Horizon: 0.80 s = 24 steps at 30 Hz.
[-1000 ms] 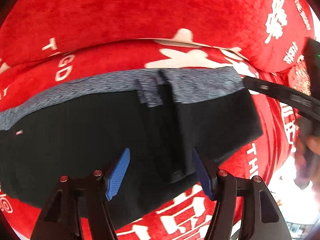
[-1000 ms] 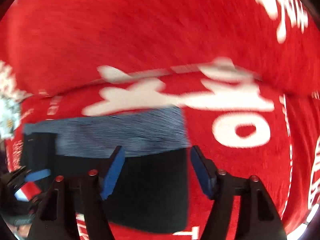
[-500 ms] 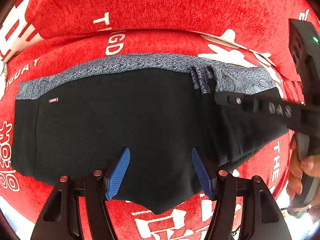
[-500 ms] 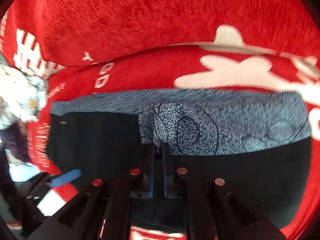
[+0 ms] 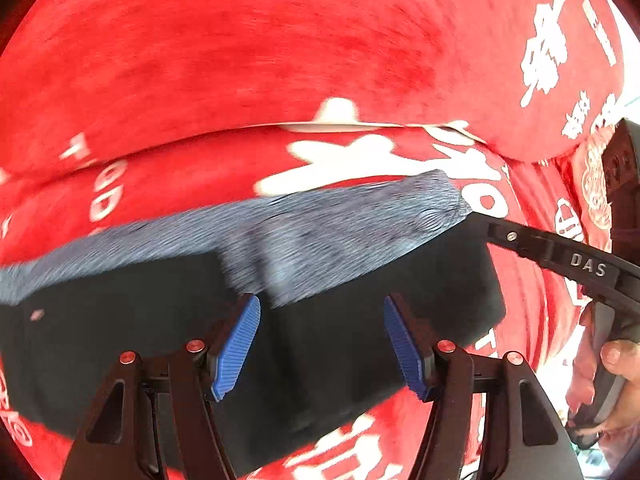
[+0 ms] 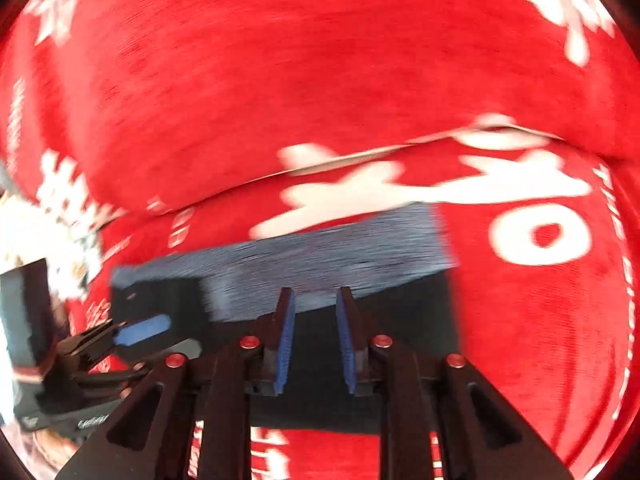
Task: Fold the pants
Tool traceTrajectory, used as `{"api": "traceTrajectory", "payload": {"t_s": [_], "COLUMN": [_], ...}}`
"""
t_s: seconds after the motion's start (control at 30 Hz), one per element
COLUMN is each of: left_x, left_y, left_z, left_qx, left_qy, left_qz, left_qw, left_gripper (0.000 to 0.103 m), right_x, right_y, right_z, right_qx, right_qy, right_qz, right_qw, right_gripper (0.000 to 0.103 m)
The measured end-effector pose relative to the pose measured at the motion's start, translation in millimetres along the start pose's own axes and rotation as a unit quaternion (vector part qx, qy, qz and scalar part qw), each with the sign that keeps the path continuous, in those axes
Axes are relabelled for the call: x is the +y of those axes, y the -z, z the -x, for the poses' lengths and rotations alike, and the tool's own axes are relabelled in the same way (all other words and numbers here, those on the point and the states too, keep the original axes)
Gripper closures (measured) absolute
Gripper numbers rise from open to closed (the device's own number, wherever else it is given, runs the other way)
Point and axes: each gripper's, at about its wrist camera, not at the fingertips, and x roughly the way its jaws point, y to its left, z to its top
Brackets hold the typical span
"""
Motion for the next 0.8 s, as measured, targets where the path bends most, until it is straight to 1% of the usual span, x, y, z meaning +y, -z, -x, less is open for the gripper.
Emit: {"api": "traceTrajectory", "payload": {"t_s": [0.03, 0.1, 0.13, 0.17, 0.2, 0.27, 0.3, 0.4, 0.47, 0.53, 0.6, 0.7, 0.8], "left_x": [-6.7, -6.2, -2.1, -0.8, -1.9, -4.5, -3.9, 6.8, 20.1, 36.7, 51.2, 73.2, 89.5], "left_y": [-2.2, -1.9, 0.2, 2.8, 4.8, 10.7, 13.1, 19.2, 25.2, 31.0, 38.6, 51.0, 64.8], "left_z": [-12.6, -41.5, -49.8, -47.2, -45.8, -43.4, -41.1, -27.3, -14.6, -3.1, 3.5, 11.8, 17.5], "left_qx": [0.006, 0.036, 0.043, 0.023, 0.021, 0.021, 0.024, 0.031, 0.025, 0.018, 0.019, 0.022, 0.030], "left_qy": [-0.018, -0.061, -0.065, -0.060, -0.062, -0.070, -0.071, -0.074, -0.076, -0.083, -0.103, -0.127, -0.147], "left_qz": [-0.006, 0.008, 0.019, 0.021, 0.015, -0.008, -0.012, -0.001, 0.016, 0.032, 0.045, 0.062, 0.074], "left_qw": [0.9998, 0.9974, 0.9968, 0.9977, 0.9977, 0.9973, 0.9971, 0.9968, 0.9966, 0.9958, 0.9935, 0.9897, 0.9859], "left_gripper": [0.038, 0.038, 0.038, 0.038, 0.038, 0.038, 0.038, 0.038, 0.038, 0.038, 0.038, 0.038, 0.038], "right_x": [-11.4, -24.9, -32.0, -35.1, -33.2, -26.0, -21.4, -7.9, 3.1, 24.0, 43.8, 71.6, 97.2], "right_y": [-0.9, 4.3, 8.0, 9.8, 11.5, 13.9, 14.6, 12.6, 15.4, 23.2, 29.5, 30.2, 22.6], "right_z": [-8.1, -30.8, -41.6, -44.4, -45.5, -45.5, -44.2, -37.0, -32.3, -29.1, -30.2, -44.8, -68.1], "right_qx": [0.010, 0.038, 0.043, 0.037, 0.024, 0.015, 0.015, 0.027, 0.029, 0.028, 0.028, 0.028, 0.031], "right_qy": [0.008, 0.018, 0.021, 0.019, 0.021, 0.034, 0.038, 0.050, 0.035, 0.015, -0.002, -0.023, -0.048], "right_qz": [-0.009, -0.016, -0.016, -0.010, 0.002, 0.017, 0.023, 0.034, 0.044, 0.064, 0.077, 0.080, 0.076], "right_qw": [1.000, 0.999, 0.999, 0.999, 0.999, 0.999, 0.999, 0.998, 0.998, 0.997, 0.997, 0.996, 0.996], "right_gripper": [0.084, 0.085, 0.085, 0.087, 0.087, 0.086, 0.083, 0.083, 0.082, 0.082, 0.082, 0.082, 0.082]}}
